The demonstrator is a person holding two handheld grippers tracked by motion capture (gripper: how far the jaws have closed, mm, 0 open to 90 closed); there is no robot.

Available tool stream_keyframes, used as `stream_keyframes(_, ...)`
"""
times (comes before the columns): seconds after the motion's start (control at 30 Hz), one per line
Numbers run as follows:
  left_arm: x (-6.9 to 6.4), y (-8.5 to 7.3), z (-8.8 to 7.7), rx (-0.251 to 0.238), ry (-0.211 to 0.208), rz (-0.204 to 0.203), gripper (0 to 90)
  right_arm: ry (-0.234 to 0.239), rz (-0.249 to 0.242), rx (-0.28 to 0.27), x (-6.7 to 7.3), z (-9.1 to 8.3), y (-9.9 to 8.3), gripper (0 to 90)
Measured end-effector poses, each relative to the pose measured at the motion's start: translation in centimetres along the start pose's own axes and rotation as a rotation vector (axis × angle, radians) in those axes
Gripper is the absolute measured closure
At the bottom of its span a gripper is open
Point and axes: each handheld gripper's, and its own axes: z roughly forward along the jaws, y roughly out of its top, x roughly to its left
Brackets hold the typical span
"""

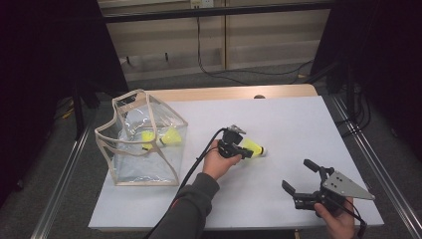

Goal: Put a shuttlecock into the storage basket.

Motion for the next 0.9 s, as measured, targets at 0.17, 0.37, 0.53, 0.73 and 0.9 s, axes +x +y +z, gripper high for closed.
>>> stream_keyframes(0.17,-0.2,0.3,-0.8,0.0,-0.003,-0.028,89.1,0.002,-0.003,-0.002,0.0,0.0,0.0,2.6)
stream_keyframes(0.37,-0.5,0.8,-2.4,0.0,0.003,-0.04,89.2,0.003,-0.003,-0.004,0.0,0.1,0.0,2.6)
stream_keyframes(0.53,-0.6,1.2,-4.1,0.008,0.021,-0.051,89.4,0.003,-0.002,-0.004,0.1,0.1,0.0,2.6)
stream_keyframes(0.73,-0.8,1.8,-5.9,0.029,0.028,-0.065,89.5,0.006,-0.003,0.001,0.2,0.2,0.0,2.6)
stream_keyframes(0.9,-1.1,2.3,-7.1,0.051,0.038,-0.05,89.5,0.004,-0.004,-0.001,0.2,0.2,0.0,2.6)
